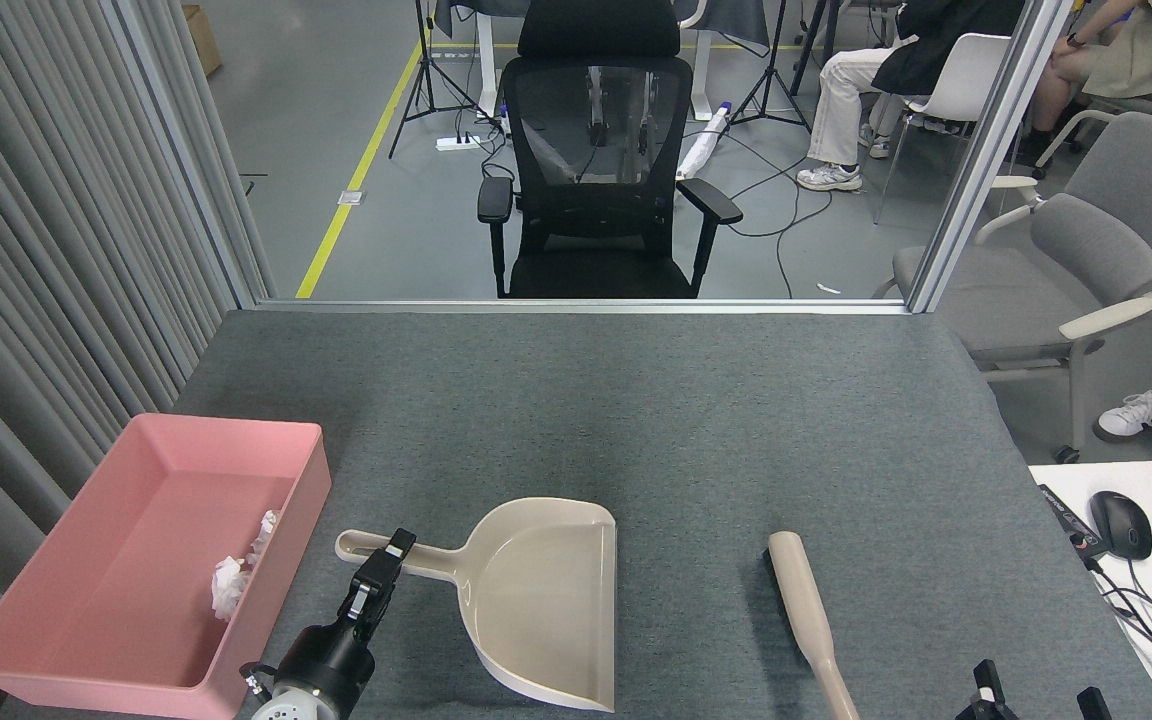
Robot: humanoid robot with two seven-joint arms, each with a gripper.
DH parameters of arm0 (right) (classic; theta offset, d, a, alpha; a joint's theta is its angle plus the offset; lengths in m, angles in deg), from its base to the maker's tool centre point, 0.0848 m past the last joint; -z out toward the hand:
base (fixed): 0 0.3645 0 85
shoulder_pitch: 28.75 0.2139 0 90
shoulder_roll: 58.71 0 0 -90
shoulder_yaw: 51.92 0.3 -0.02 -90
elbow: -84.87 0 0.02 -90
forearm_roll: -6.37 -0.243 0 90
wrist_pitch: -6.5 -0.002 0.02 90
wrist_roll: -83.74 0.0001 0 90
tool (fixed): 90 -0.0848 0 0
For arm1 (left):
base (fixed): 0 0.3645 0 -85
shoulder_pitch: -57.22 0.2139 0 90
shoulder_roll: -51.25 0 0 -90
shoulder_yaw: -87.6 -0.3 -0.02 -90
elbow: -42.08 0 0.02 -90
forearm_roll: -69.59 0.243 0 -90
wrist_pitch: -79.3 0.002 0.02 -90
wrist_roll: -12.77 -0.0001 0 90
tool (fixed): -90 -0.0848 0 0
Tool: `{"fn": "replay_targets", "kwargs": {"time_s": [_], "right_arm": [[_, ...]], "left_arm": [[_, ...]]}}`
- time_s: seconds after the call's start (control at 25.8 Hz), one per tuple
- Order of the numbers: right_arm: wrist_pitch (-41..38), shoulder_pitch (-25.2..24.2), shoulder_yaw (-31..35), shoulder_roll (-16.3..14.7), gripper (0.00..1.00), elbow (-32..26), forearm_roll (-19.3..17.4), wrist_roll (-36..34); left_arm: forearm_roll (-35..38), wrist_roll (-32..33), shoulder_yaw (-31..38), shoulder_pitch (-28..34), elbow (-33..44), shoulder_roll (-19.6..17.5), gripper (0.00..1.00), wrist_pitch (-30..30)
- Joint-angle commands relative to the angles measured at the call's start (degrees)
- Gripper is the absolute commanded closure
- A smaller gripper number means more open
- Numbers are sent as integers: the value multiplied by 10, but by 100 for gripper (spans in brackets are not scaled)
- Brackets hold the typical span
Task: Sweep and dump garbage into bin
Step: 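Lower the empty dustpan back onto the table with the left gripper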
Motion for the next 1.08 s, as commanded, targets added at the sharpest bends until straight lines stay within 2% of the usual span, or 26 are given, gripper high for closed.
{"fn": "replay_targets", "kwargs": {"time_s": [0.0, 0.12, 0.35, 0.5, 0.58, 0.62, 0.66, 1.05], "right_arm": [[0, -1, 0, -5, 4, 0, 0, 0], [0, -1, 0, -6, 4, 0, 0, 0], [0, -1, 0, -6, 4, 0, -1, 0], [0, -1, 0, -6, 4, 0, -1, 0], [0, -1, 0, -6, 4, 0, -1, 0], [0, -1, 0, -6, 4, 0, -1, 0], [0, -1, 0, -6, 4, 0, -1, 0], [-1, -1, 0, -6, 4, 0, -1, 0]], "left_arm": [[0, 0, 0, -1, -2, 2, 89, -2], [1, 0, 0, -2, -11, 2, 87, -1], [4, 1, -2, -1, -17, -1, 67, 6], [36, -1, -4, 3, -7, -1, 34, 23], [51, -1, -4, 5, -1, -1, 22, 30], [53, -2, -4, 6, -1, 0, 8, 31], [54, -2, -4, 7, 1, 0, 2, 31], [55, 8, -5, 79, 108, -8, 2, 89]]}}
